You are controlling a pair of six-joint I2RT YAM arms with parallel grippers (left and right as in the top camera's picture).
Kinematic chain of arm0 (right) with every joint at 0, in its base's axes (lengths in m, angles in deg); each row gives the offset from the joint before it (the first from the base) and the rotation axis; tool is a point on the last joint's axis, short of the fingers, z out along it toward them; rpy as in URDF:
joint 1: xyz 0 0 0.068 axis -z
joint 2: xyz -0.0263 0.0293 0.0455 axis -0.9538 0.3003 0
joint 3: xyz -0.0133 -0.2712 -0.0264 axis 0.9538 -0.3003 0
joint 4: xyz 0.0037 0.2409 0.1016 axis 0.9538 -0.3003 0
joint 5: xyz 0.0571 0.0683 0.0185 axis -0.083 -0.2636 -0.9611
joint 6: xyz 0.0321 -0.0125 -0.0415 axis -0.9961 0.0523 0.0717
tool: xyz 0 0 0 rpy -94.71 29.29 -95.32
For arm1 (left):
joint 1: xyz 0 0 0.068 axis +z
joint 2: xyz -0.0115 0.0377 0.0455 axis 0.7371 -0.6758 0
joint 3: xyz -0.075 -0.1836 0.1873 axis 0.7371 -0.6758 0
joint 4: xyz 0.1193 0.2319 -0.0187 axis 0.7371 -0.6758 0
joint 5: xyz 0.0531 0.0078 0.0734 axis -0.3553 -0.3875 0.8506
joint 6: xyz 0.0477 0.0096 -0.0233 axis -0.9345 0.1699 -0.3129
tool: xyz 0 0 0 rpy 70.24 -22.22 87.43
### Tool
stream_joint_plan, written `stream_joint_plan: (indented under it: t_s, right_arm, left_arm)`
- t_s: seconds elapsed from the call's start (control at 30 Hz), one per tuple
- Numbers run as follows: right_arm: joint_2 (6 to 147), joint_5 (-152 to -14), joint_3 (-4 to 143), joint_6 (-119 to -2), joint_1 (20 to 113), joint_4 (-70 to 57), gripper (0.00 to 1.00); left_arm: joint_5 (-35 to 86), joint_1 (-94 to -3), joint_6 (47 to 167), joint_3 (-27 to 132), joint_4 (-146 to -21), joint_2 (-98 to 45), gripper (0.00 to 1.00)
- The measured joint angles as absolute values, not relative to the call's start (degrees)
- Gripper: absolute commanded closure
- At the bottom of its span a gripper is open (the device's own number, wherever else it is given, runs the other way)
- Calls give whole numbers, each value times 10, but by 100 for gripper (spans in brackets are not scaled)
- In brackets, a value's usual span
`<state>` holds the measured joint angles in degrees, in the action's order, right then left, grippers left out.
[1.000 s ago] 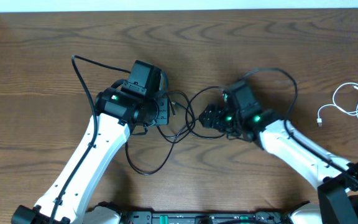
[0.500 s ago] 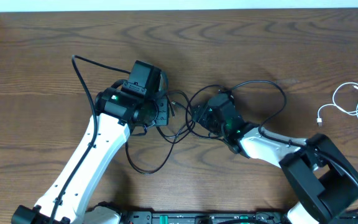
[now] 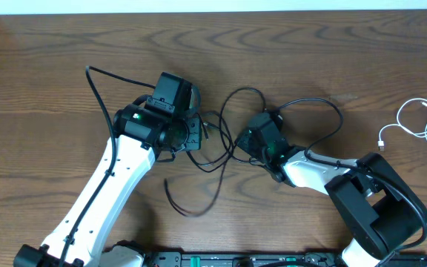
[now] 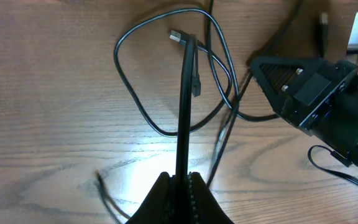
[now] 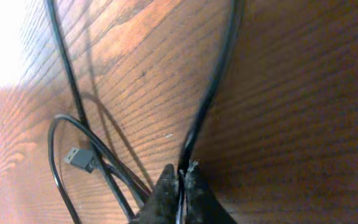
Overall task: Untangle cables
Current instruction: 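Grasp a black cable loop with the right gripper and pull right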
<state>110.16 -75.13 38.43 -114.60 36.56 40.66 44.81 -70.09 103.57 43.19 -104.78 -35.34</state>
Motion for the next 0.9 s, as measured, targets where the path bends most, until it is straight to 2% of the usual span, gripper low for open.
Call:
stream_joint_plan:
  t_s: [0.1,0.27,0.37,0.47,0.63,0.9]
  right_arm:
    - [1102,-752,384,-1128,366,407,99]
    - [1097,-761,385,-1015,368,391,98]
    - [1035,-769,398,-902,404,249,99]
    - [940,-754,471,-801,467,82,99]
    - [830,-736,628,-702,591,-52,99]
    - [788,-657,719,-676,806,-70,99]
  left_arm:
    - [448,-701,1036,432,-1048,-353,93]
    - [448,-701,1036,432,-1048,-353,93]
    - [447,-701,1036,432,-1048,-353,92]
    - [448,-701,1036,431,-1048,-353,93]
    - [448,-701,1037,431,-1048,-353,92]
    - [493,-701,1036,431,-1053,-353,92]
